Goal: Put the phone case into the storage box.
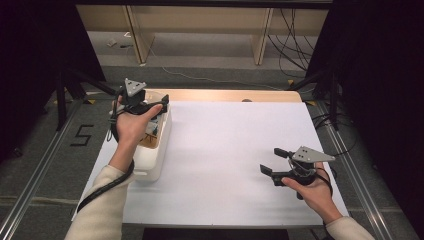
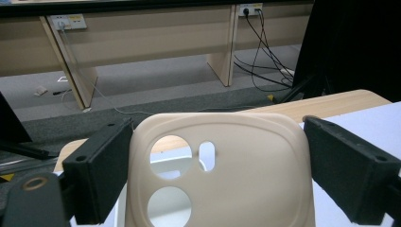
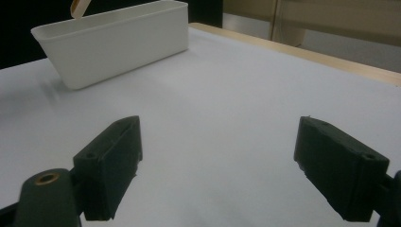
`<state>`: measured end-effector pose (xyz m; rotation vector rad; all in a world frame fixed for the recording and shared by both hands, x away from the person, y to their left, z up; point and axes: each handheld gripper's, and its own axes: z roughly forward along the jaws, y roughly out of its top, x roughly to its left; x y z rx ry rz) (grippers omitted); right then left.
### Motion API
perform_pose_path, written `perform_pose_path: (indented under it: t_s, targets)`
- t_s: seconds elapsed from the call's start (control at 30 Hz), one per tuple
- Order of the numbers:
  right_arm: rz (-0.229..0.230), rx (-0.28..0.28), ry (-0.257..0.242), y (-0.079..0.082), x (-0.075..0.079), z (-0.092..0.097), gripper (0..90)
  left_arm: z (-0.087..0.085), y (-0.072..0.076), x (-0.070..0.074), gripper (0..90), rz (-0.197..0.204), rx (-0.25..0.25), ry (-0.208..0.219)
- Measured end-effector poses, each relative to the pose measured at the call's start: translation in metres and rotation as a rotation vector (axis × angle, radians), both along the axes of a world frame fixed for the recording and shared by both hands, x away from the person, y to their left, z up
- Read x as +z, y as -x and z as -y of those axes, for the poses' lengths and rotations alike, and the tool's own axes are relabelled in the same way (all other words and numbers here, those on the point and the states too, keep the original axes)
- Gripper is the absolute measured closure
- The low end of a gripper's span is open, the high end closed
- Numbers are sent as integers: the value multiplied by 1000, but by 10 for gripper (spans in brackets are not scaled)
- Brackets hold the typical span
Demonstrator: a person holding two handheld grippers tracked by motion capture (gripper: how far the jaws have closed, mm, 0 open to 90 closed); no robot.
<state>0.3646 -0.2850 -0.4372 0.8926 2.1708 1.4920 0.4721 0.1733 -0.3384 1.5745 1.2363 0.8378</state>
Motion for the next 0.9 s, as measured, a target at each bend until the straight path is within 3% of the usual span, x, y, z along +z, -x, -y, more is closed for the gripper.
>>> perform_pose_path:
  t_s: [0.9]
  targets:
    - [1,0,-3,0,0,-1,168,-6,-9,-13,115,8,19,-13]
